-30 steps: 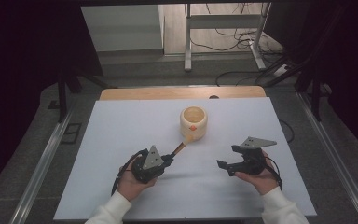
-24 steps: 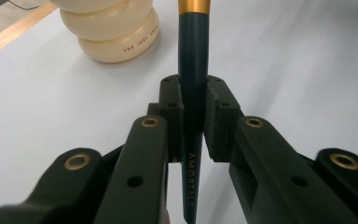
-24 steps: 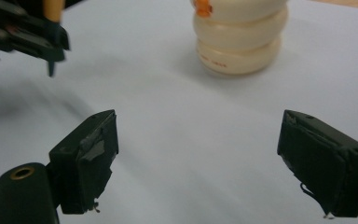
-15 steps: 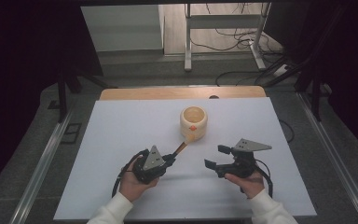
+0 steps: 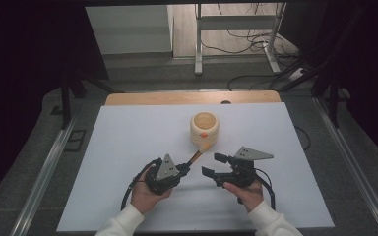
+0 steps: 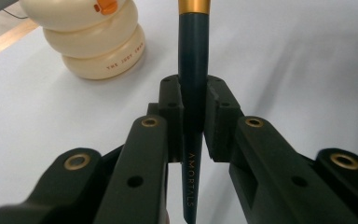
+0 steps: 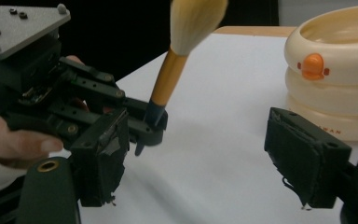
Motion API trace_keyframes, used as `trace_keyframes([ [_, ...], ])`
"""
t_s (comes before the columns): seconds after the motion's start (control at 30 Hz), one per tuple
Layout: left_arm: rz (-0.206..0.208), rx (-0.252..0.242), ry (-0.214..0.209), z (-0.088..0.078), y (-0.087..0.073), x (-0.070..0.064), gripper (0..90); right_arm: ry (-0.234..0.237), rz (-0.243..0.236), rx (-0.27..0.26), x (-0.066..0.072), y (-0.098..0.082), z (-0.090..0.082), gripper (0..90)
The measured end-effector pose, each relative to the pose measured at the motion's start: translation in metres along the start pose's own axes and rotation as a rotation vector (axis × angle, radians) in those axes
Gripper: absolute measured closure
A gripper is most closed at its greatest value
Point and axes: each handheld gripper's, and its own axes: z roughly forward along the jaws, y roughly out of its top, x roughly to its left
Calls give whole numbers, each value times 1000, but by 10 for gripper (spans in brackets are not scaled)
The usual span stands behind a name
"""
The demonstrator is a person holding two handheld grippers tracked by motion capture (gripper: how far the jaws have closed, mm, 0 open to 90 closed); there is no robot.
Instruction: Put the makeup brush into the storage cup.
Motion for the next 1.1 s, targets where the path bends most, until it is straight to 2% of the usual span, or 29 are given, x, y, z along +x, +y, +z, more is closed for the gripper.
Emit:
trace_keyframes([
  [0.2,3,3,-3,2,1,-2,793,16,6,-11,2,-1,8,287],
  [0.4,10,7,-7,5,1,-4,793,42,20,-27,5,1,18,383],
  [0.43,12,5,-7,5,1,-5,793,51,29,-37,5,2,20,430],
  [0.5,12,5,-8,5,1,-5,792,57,31,-38,4,3,21,450],
  [0.67,28,10,-16,6,1,-7,792,88,53,-54,4,3,25,618],
  [0.7,28,10,-16,6,1,-7,792,88,53,-54,4,3,25,618],
  [0.73,29,9,-16,7,1,-8,792,106,66,-55,2,4,26,716],
  [0.77,29,9,-17,7,1,-8,792,106,66,-55,2,4,26,716],
  [0.8,32,10,-15,7,1,-9,792,117,77,-55,0,3,26,764],
  [0.87,33,11,-13,7,1,-9,791,139,98,-55,-1,3,27,777],
  [1.1,25,-2,-23,8,0,-9,757,163,113,-56,-1,4,26,787],
])
